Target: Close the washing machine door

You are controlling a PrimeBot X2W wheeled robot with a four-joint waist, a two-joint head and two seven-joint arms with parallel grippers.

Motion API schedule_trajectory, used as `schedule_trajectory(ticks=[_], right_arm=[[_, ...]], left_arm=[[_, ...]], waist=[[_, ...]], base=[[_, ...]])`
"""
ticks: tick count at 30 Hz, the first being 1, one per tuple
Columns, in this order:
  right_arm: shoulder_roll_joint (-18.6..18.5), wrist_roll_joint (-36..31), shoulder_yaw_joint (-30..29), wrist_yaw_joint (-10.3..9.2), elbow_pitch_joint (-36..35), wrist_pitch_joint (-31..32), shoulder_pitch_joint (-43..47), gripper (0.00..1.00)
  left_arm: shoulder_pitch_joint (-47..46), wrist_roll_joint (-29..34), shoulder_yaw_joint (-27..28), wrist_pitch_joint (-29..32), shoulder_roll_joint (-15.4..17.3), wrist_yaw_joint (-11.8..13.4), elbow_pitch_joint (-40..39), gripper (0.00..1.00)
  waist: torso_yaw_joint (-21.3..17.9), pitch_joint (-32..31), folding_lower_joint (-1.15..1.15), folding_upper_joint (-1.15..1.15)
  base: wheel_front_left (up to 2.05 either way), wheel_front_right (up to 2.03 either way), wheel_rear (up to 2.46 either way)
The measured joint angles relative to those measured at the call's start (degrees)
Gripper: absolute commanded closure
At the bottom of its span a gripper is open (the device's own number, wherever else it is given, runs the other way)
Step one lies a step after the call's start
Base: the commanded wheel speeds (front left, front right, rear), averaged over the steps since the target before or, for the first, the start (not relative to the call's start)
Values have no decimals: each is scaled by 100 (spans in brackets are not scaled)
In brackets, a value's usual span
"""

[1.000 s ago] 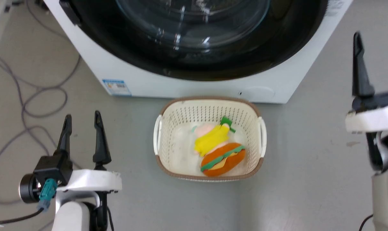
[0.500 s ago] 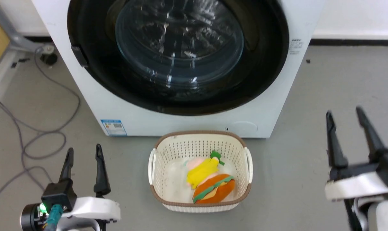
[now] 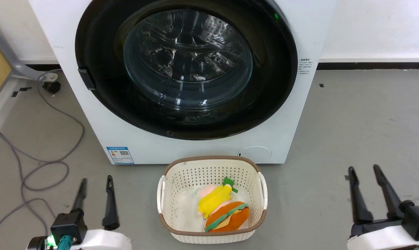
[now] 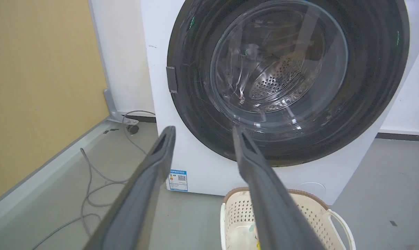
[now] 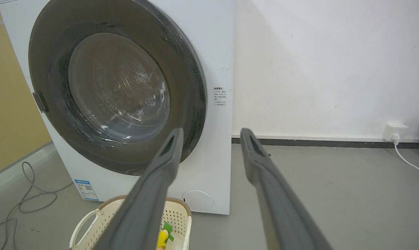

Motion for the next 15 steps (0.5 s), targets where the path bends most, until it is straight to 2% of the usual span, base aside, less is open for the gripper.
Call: schedule_trajectory(ticks=[15], right_arm=[[-1, -13, 49, 0, -10, 116, -3, 100]], left_arm=[[-1, -2, -32, 130, -2, -5, -41, 100]], waist=[[1, -6, 1, 0]], base=[[0, 0, 0]])
